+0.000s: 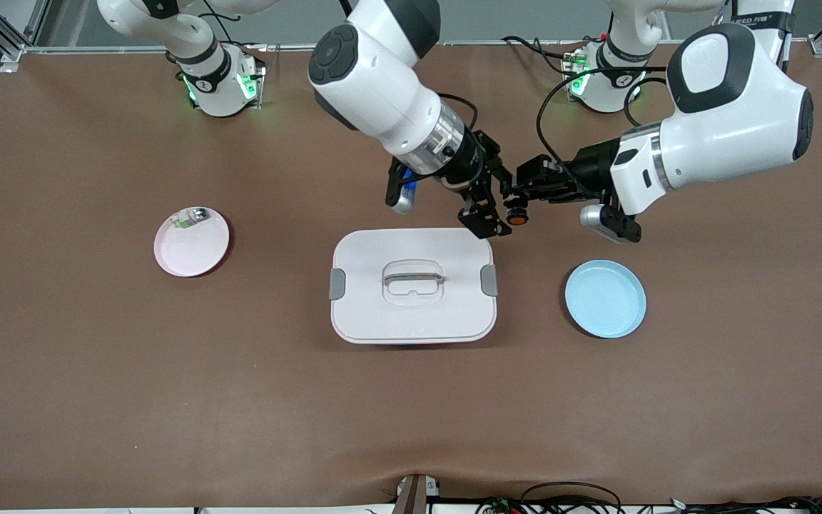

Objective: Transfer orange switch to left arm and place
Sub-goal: 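Open the right gripper and withdraw it while the left gripper holds the switch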

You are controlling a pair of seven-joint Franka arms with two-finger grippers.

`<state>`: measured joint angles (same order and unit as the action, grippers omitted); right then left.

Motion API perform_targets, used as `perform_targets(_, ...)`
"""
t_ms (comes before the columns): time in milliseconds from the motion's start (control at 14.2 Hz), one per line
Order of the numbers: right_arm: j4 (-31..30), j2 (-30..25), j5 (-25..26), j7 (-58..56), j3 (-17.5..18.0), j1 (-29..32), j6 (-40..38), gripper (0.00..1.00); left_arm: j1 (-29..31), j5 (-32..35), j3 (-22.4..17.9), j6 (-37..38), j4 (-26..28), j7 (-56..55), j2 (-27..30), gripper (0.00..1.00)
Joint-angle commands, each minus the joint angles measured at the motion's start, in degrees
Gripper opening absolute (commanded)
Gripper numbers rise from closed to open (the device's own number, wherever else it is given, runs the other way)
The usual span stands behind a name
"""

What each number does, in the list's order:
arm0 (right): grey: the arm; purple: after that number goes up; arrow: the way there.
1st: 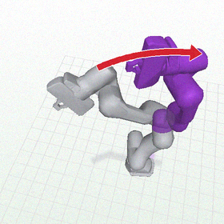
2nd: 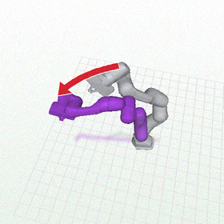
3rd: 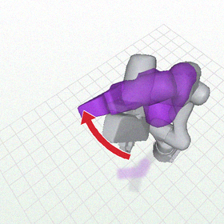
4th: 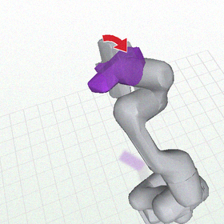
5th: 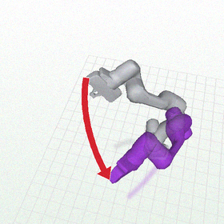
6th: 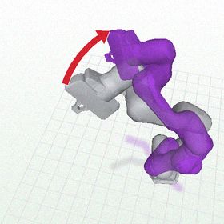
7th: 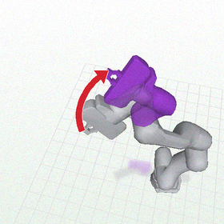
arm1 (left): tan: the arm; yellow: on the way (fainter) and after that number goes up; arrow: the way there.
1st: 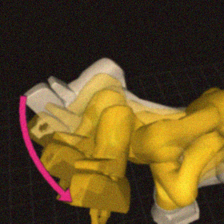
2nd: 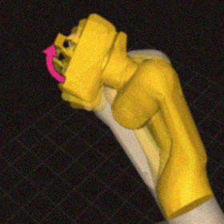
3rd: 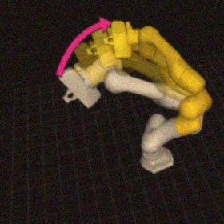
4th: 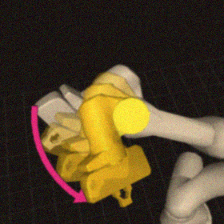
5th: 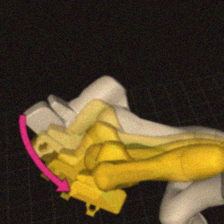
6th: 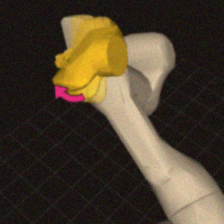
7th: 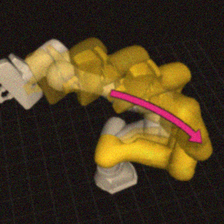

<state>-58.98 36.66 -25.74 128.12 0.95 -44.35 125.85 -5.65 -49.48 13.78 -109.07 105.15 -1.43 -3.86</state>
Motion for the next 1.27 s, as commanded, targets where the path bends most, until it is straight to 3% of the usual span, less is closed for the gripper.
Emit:
perform_targets(0,1.7,0.3,-0.3,-9.5,0.5,3.2,-5.6,1.00,0.5,0.2,-0.2,1.6,0.1,0.1,1.0,0.00)
perform_targets(495,1.5,-2.6,1.1,-41.5,-0.2,12.2,-22.9,1.00,3.3,6.9,-0.5,6.8,-3.2,-0.1,1.8,0.03)
perform_targets(565,1.4,-3.0,3.3,-46.5,-0.2,13.1,-26.0,1.00,3.7,8.0,-0.4,8.0,-3.9,-0.2,1.8,0.03)
perform_targets(777,1.2,-4.6,18.0,-59.0,0.2,13.7,-32.9,1.00,4.0,13.8,-0.7,12.1,-7.3,-1.7,2.4,0.03)
perform_targets(848,1.2,-4.9,20.5,-63.1,0.1,13.8,-34.7,1.00,5.0,14.6,-0.7,13.4,-7.9,-2.9,2.6,0.03)
perform_targets(1201,0.8,-7.4,21.9,-84.4,-0.1,19.8,-44.9,1.00,10.0,18.3,-0.6,19.0,-9.7,-2.9,2.6,0.00)
